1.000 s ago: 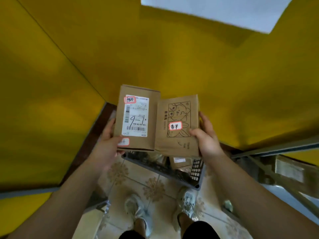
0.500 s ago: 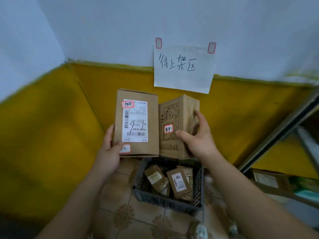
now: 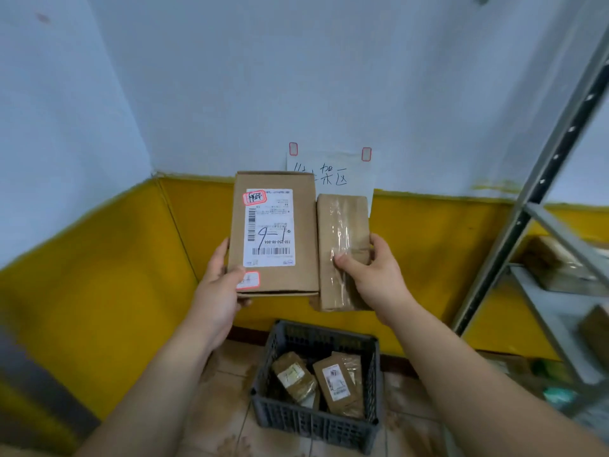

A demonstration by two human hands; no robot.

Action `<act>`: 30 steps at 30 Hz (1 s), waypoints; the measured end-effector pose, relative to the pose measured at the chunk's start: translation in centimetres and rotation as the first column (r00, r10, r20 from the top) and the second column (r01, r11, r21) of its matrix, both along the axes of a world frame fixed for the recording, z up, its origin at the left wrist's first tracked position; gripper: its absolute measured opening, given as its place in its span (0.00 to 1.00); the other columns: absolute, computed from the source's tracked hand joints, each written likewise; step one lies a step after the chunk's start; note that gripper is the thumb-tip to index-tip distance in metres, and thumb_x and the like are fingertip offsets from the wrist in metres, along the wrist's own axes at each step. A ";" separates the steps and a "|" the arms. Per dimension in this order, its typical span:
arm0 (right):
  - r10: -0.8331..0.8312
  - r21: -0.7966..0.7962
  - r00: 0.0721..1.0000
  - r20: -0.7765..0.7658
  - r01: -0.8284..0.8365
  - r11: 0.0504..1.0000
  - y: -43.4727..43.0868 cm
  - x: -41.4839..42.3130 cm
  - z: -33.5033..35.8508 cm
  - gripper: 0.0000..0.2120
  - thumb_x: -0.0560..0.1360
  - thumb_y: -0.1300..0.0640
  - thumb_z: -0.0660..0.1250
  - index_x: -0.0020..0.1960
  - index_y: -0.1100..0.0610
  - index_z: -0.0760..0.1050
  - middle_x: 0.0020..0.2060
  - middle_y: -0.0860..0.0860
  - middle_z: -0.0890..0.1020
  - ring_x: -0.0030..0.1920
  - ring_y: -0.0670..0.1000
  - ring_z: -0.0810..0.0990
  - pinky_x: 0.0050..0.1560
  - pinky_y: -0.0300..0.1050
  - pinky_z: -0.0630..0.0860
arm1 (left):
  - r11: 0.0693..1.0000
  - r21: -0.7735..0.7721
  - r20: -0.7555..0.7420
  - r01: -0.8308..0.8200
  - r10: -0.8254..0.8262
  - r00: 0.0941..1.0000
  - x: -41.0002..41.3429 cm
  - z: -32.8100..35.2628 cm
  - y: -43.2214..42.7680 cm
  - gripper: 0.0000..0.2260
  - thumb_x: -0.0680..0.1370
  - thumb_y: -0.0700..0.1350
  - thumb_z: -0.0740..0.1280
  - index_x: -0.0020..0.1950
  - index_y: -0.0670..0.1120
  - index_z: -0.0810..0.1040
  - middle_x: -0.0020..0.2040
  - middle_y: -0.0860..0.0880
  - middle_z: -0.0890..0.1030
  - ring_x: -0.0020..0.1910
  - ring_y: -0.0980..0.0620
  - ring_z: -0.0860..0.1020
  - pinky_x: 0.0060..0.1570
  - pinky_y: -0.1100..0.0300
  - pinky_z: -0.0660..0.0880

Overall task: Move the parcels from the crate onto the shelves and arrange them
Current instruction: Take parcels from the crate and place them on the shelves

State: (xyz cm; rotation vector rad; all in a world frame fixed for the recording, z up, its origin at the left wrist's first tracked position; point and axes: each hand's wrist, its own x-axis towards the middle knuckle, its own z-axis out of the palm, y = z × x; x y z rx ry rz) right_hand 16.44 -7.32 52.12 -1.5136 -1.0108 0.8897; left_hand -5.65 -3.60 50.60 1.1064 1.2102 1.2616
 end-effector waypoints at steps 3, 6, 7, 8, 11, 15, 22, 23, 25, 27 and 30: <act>0.007 -0.013 0.999 -0.032 -0.007 1.000 -1.1 1.8 0.5 0.39 0.72 0.49 0.76 0.76 0.49 0.60 0.62 0.50 0.79 0.58 0.53 0.81 0.57 0.58 0.80 | 0.999 0.025 -0.006 0.023 -0.023 1.000 1.9 1.5 -1.6 0.22 0.83 0.38 0.57 0.67 0.64 0.65 0.53 0.56 0.81 0.43 0.52 0.76 0.34 0.58 0.68; -0.016 0.042 1.000 -0.015 0.017 0.999 -2.2 3.9 1.0 0.36 0.72 0.50 0.76 0.75 0.50 0.62 0.60 0.48 0.80 0.57 0.51 0.81 0.58 0.55 0.80 | 0.998 0.039 -0.032 0.044 -0.043 0.999 3.7 2.5 -3.1 0.22 0.83 0.38 0.57 0.67 0.65 0.64 0.53 0.57 0.80 0.44 0.52 0.77 0.34 0.58 0.69; -0.022 0.063 1.000 0.002 0.022 0.998 -2.5 4.5 1.1 0.34 0.73 0.52 0.75 0.74 0.50 0.64 0.59 0.47 0.80 0.56 0.49 0.81 0.58 0.54 0.80 | 0.998 0.039 -0.041 0.046 -0.044 0.998 4.4 2.7 -3.7 0.22 0.83 0.38 0.57 0.67 0.65 0.63 0.54 0.57 0.80 0.44 0.52 0.77 0.35 0.58 0.69; -0.014 0.076 1.000 0.004 0.014 0.997 -2.9 5.1 1.3 0.29 0.74 0.53 0.74 0.71 0.50 0.67 0.57 0.46 0.81 0.55 0.47 0.81 0.58 0.52 0.80 | 0.998 0.041 -0.043 0.041 -0.040 0.998 5.0 2.7 -4.2 0.22 0.83 0.38 0.56 0.67 0.66 0.63 0.54 0.57 0.80 0.45 0.52 0.77 0.35 0.58 0.69; 0.055 0.071 0.998 -0.036 -0.052 0.996 -3.9 6.6 1.9 0.07 0.80 0.52 0.65 0.58 0.50 0.76 0.49 0.47 0.83 0.52 0.51 0.82 0.56 0.53 0.80 | 0.999 0.036 -0.030 0.000 0.001 1.000 6.3 2.7 -5.5 0.23 0.83 0.38 0.56 0.69 0.65 0.64 0.57 0.56 0.80 0.45 0.52 0.76 0.34 0.58 0.69; 0.162 0.068 0.953 -0.254 -0.149 0.986 -5.2 9.0 2.1 0.14 0.84 0.55 0.55 0.55 0.49 0.80 0.47 0.49 0.86 0.52 0.53 0.84 0.55 0.53 0.80 | 0.998 -0.002 0.003 -0.056 0.056 0.998 6.7 2.4 -7.3 0.23 0.83 0.38 0.55 0.73 0.61 0.65 0.61 0.51 0.80 0.44 0.51 0.75 0.34 0.57 0.68; 0.211 0.087 0.942 -0.262 -0.195 0.977 -6.6 10.0 1.5 0.18 0.82 0.46 0.61 0.70 0.50 0.71 0.60 0.50 0.81 0.58 0.49 0.81 0.60 0.52 0.78 | 0.996 -0.054 -0.012 -0.077 0.076 0.997 7.3 2.5 -9.2 0.21 0.83 0.37 0.54 0.68 0.62 0.67 0.59 0.51 0.81 0.41 0.52 0.75 0.34 0.58 0.68; 0.220 0.070 0.942 -0.255 -0.208 0.976 -6.8 9.8 1.7 0.23 0.81 0.44 0.62 0.73 0.51 0.67 0.62 0.49 0.80 0.57 0.48 0.81 0.59 0.50 0.78 | 0.996 -0.048 -0.025 -0.079 0.078 0.997 7.2 2.7 -9.4 0.21 0.83 0.38 0.54 0.67 0.63 0.67 0.58 0.51 0.81 0.41 0.52 0.75 0.34 0.58 0.68; 0.211 0.022 0.950 -0.230 -0.211 0.977 -7.2 9.6 2.1 0.29 0.79 0.42 0.63 0.76 0.50 0.61 0.62 0.45 0.77 0.52 0.43 0.79 0.51 0.41 0.78 | 0.997 -0.024 -0.063 -0.080 0.078 0.995 6.8 3.2 -9.7 0.22 0.83 0.37 0.55 0.67 0.63 0.67 0.56 0.53 0.81 0.42 0.53 0.75 0.34 0.58 0.68; 0.186 -0.024 0.958 -0.217 -0.196 0.980 -7.2 9.3 2.1 0.37 0.77 0.41 0.66 0.80 0.49 0.54 0.66 0.46 0.74 0.55 0.47 0.78 0.55 0.45 0.77 | 0.997 0.003 -0.095 -0.082 0.082 0.992 5.9 3.7 -9.9 0.22 0.82 0.37 0.55 0.69 0.62 0.65 0.56 0.54 0.81 0.42 0.53 0.75 0.34 0.58 0.68; 0.126 -0.063 0.976 -0.180 -0.139 0.988 -7.4 7.8 2.2 0.46 0.73 0.42 0.73 0.80 0.46 0.49 0.67 0.49 0.74 0.59 0.53 0.80 0.61 0.55 0.77 | 0.995 0.037 -0.157 -0.091 0.095 0.983 4.5 4.1 -10.3 0.24 0.82 0.38 0.57 0.73 0.61 0.63 0.60 0.52 0.80 0.44 0.54 0.77 0.35 0.58 0.70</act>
